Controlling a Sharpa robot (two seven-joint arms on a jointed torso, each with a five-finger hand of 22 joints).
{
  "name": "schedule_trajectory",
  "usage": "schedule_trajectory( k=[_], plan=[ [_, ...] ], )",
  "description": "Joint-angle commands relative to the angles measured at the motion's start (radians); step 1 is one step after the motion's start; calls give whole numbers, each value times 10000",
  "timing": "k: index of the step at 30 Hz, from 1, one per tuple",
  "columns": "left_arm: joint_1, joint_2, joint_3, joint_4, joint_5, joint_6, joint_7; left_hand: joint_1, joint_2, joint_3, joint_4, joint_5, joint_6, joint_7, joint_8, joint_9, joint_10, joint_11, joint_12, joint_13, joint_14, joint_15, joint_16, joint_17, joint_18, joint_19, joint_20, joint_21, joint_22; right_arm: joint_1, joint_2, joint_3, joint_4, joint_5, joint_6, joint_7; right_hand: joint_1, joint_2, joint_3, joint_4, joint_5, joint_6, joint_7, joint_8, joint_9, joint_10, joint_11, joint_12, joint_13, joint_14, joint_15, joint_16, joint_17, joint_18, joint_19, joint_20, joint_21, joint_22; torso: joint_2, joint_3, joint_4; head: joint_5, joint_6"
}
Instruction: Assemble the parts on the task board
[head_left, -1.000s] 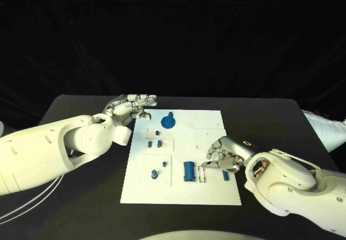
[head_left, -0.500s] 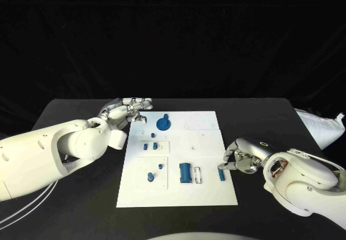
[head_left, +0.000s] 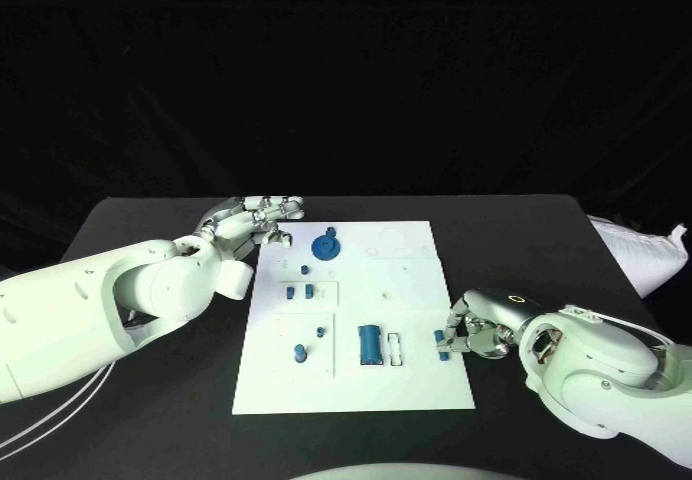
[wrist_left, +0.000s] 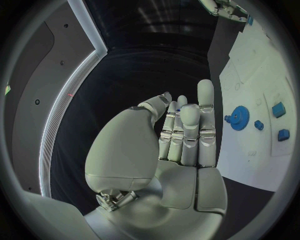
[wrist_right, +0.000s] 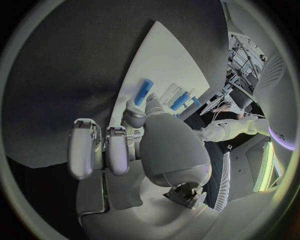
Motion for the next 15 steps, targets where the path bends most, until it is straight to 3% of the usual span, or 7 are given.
schedule_trajectory(
  k=[1, 15],
  plan=[
    [-2, 27, 4, 1, -31, 192, 69, -38, 33, -18, -33, 52, -32, 6, 38, -11, -85, -12, 66, -13, -56, 7, 35, -9, 109, 32, 15, -56, -10, -35, 93, -3, -45, -256, 314, -79, -18, 75, 16, 69, 63, 111, -20, -58, -24, 13, -4, -31, -5, 764, 40, 15, 1329, -105, -13, 15, -4, -1, -2, -10, 10, 8, -9],
    [-3, 12, 6, 16, -31, 189, 55, -38, 33, -18, -33, 52, -32, 6, 38, -11, -85, -12, 66, -13, -56, 7, 35, -9, 109, 32, 15, -56, -10, -92, 409, -13, -313, -682, 991, -134, 530, 263, 168, -148, 6, 451, -98, -297, -194, 86, -75, -12, 55, 787, -20, 92, 1453, -129, 21, -36, 76, 132, 3, -12, 11, 60, -74]
  ],
)
